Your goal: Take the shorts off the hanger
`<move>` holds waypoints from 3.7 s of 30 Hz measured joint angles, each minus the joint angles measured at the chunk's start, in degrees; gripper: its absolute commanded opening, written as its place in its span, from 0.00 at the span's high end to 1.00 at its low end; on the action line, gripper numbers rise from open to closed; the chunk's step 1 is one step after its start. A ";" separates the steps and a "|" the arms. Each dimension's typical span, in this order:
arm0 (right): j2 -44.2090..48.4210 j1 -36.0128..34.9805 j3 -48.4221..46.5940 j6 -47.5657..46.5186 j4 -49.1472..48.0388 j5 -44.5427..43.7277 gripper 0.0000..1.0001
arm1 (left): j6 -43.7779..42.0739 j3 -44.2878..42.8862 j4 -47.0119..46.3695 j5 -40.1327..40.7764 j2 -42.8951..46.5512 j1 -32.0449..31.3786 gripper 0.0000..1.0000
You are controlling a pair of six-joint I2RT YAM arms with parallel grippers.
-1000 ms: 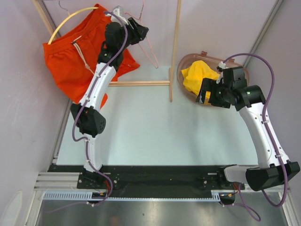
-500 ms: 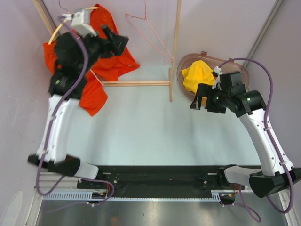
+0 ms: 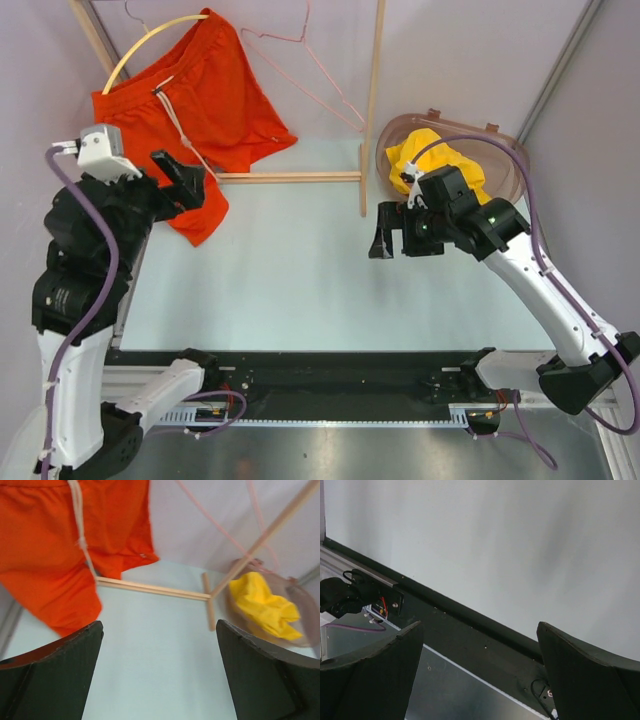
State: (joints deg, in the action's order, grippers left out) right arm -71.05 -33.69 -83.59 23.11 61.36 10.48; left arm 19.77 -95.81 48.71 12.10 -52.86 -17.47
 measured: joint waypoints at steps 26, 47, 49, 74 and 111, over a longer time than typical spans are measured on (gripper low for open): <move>-11.80 8.50 -12.94 -1.18 6.10 0.39 0.00 | -43.56 -23.08 -38.21 32.50 -46.56 12.46 0.13; -27.28 11.91 -30.42 -5.11 11.80 -0.55 0.00 | -60.52 -27.74 -57.48 41.55 -61.83 15.43 0.25; -27.28 12.22 -30.42 -5.22 12.00 -0.55 0.00 | -61.90 -27.61 -59.49 41.79 -62.27 15.47 0.28; -27.78 11.56 -32.63 -5.53 13.07 -0.11 0.00 | -63.69 -27.67 -58.64 41.83 -64.15 16.41 0.98; -25.51 7.15 -31.67 -6.01 13.79 -1.22 0.00 | -39.80 -21.59 -53.66 44.41 -58.53 14.82 1.00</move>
State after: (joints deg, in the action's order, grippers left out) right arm -96.55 -26.55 -115.26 17.10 75.16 9.26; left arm -20.03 -117.40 -4.95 56.51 -111.39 -2.66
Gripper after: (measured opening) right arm 0.995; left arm 0.026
